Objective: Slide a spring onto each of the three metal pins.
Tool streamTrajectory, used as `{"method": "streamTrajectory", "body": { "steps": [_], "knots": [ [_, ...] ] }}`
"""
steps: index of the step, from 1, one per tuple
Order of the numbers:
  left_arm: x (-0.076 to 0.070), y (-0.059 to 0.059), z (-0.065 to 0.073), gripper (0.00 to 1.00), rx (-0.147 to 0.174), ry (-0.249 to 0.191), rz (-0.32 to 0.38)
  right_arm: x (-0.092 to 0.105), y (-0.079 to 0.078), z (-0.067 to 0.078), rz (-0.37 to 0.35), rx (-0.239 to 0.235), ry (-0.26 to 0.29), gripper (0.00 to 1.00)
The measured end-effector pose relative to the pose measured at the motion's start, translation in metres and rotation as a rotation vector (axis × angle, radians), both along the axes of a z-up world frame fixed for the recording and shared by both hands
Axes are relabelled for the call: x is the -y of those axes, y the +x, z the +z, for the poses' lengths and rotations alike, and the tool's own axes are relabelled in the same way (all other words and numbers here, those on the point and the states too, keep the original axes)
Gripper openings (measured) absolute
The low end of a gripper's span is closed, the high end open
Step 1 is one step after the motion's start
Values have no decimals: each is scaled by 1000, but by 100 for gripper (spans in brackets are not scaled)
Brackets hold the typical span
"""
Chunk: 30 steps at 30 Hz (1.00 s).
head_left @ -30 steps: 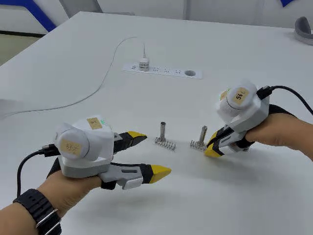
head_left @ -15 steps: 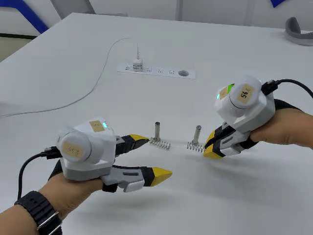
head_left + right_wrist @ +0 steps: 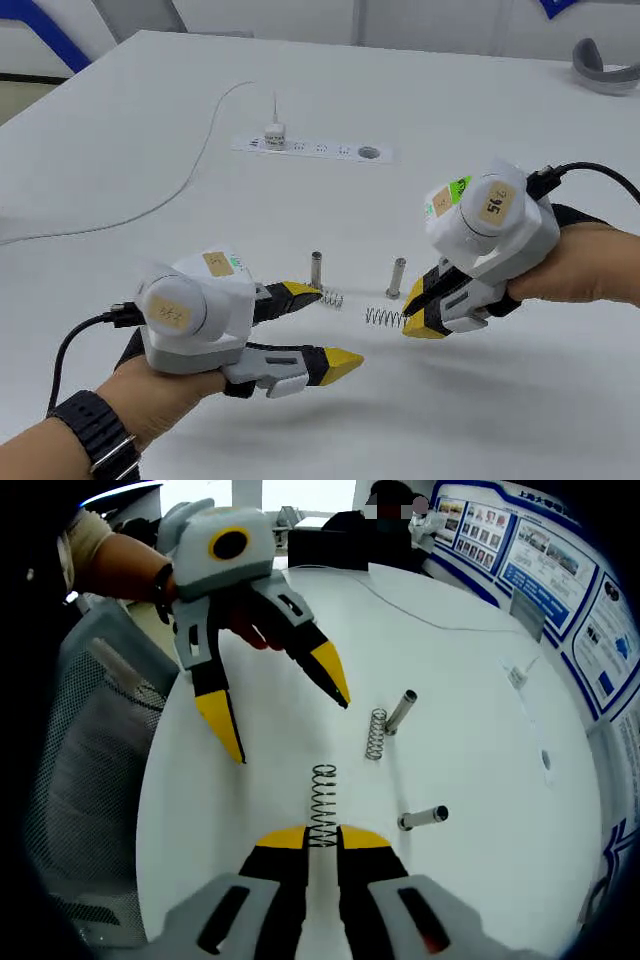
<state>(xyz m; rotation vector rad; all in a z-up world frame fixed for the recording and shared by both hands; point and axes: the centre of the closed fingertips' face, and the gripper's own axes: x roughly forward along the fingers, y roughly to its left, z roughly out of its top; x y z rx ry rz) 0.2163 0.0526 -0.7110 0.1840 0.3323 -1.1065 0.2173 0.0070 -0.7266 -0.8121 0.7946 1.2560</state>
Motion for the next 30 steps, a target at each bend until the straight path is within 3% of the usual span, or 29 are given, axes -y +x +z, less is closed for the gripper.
{"method": "streamTrajectory", "body": {
  "steps": [13,30],
  "knots": [
    [14,-9,3,36,26,5,-67,-17,-17,9,116,16,7,12],
    [22,-20,2,16,52,17,-121,-19,-26,9,199,26,-12,12]
  ]
}}
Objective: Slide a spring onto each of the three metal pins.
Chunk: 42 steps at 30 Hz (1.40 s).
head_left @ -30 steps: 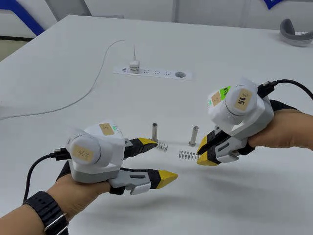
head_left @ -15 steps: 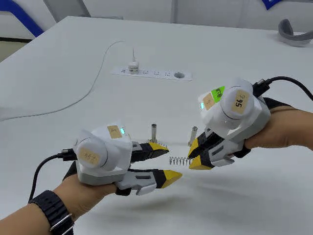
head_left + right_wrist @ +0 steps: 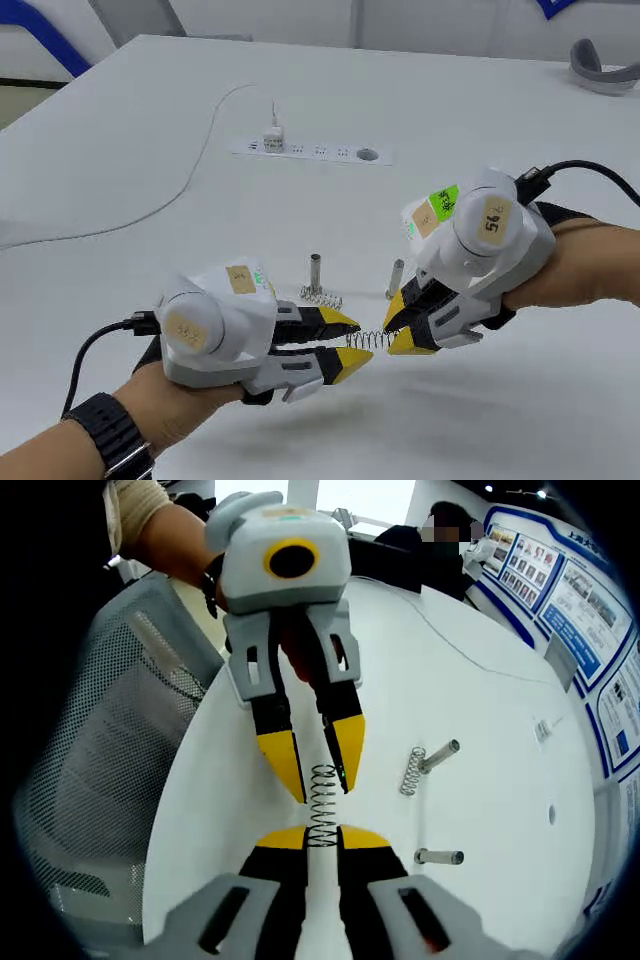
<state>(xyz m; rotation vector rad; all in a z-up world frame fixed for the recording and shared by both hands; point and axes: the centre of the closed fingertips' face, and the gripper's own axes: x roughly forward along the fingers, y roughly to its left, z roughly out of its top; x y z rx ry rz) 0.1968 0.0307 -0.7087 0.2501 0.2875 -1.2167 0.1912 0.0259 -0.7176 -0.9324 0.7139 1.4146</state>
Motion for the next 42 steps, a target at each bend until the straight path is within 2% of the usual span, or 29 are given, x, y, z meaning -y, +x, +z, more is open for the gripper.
{"method": "streamTrajectory", "body": {
  "steps": [2,13,20,27,36,42],
  "knots": [
    [0,0,0,14,9,6,-3,-1,0,2,2,0,1,12],
    [1,-3,-2,13,13,16,-18,-4,-5,17,23,9,12,12],
    [3,-5,-3,12,13,19,-25,-18,-9,32,42,20,43,12],
    [5,-5,-2,11,16,13,-31,-30,-12,39,60,36,62,11],
    [5,-5,-2,11,18,8,-29,-32,-10,39,33,21,64,13],
    [5,-3,-1,11,20,3,-28,-28,-8,31,16,11,36,16]
  ]
}}
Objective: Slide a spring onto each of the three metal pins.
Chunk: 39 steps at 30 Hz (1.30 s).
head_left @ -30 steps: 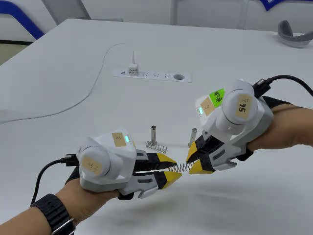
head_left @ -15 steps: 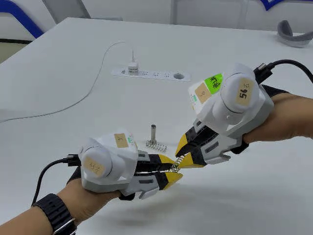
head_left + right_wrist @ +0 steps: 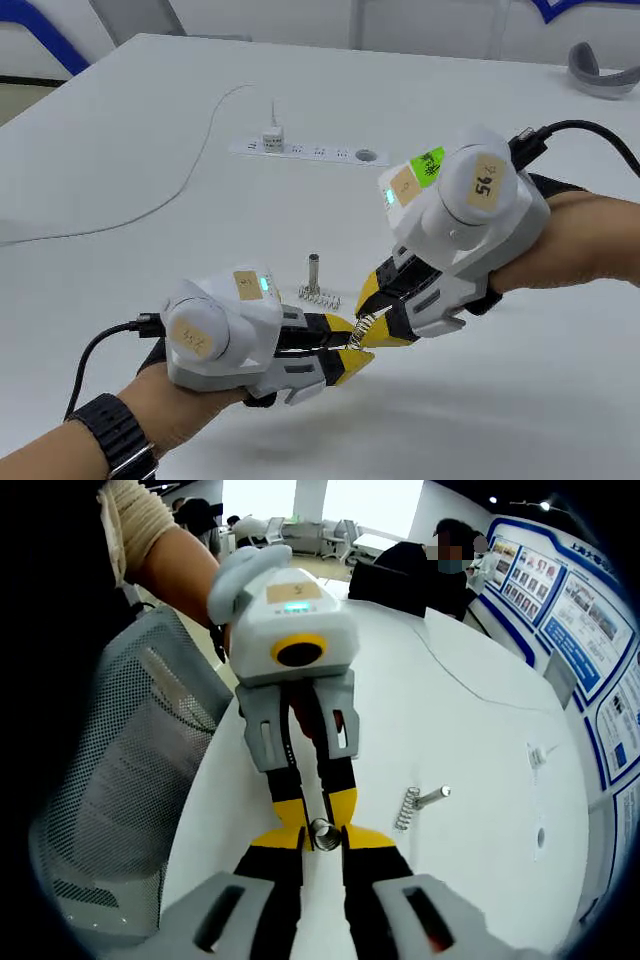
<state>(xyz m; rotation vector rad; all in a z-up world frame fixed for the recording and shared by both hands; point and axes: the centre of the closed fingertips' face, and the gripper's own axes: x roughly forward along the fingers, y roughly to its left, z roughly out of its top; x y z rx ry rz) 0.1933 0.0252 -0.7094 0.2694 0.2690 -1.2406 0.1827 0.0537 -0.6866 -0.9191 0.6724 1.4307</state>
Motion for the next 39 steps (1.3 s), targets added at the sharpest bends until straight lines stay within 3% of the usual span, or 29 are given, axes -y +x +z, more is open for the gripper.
{"method": "streamTrajectory", "body": {
  "steps": [18,27,39],
  "knots": [
    [1,3,4,12,18,-9,10,0,3,-5,-8,-7,-18,12],
    [-6,6,3,22,-7,-17,37,7,12,-2,-39,2,-16,12],
    [-28,18,-1,37,-42,-28,128,23,25,4,-99,10,-13,12]
  ]
}}
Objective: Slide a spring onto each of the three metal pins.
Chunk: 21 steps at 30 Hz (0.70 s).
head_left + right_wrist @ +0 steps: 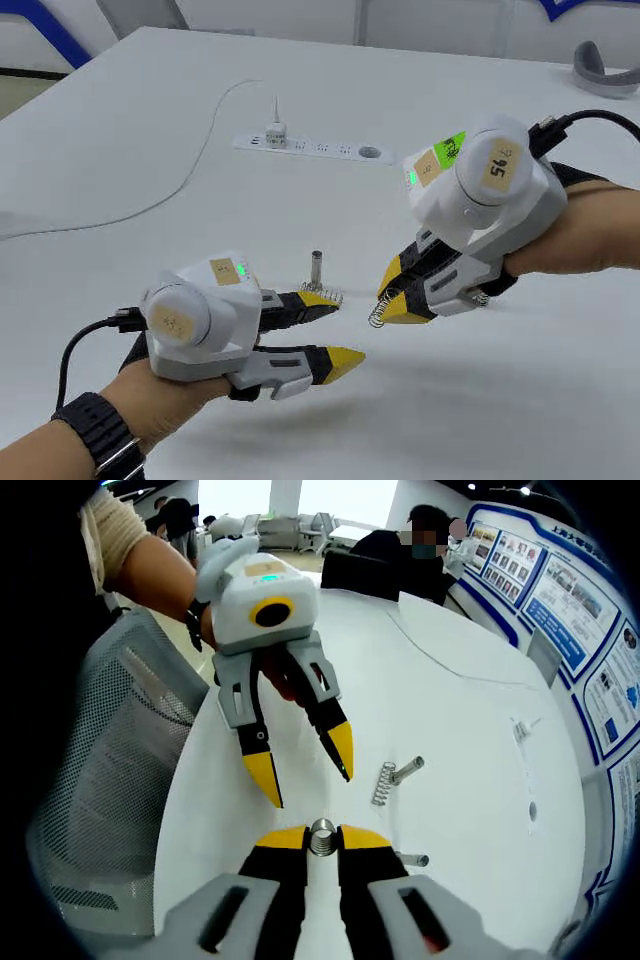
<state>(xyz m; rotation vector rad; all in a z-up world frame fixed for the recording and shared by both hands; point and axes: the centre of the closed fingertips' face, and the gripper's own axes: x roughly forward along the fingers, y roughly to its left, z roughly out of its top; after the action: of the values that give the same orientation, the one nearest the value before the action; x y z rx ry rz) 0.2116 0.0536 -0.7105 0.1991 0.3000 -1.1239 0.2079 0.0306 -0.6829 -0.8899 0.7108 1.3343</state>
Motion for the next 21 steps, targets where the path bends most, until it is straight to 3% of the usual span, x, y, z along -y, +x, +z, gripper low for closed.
{"method": "streamTrajectory", "body": {
  "steps": [13,21],
  "knots": [
    [-24,15,1,49,-14,-15,101,14,14,7,-46,9,-3,12],
    [-32,20,0,54,-22,-20,139,27,32,13,-84,28,-16,12]
  ]
}}
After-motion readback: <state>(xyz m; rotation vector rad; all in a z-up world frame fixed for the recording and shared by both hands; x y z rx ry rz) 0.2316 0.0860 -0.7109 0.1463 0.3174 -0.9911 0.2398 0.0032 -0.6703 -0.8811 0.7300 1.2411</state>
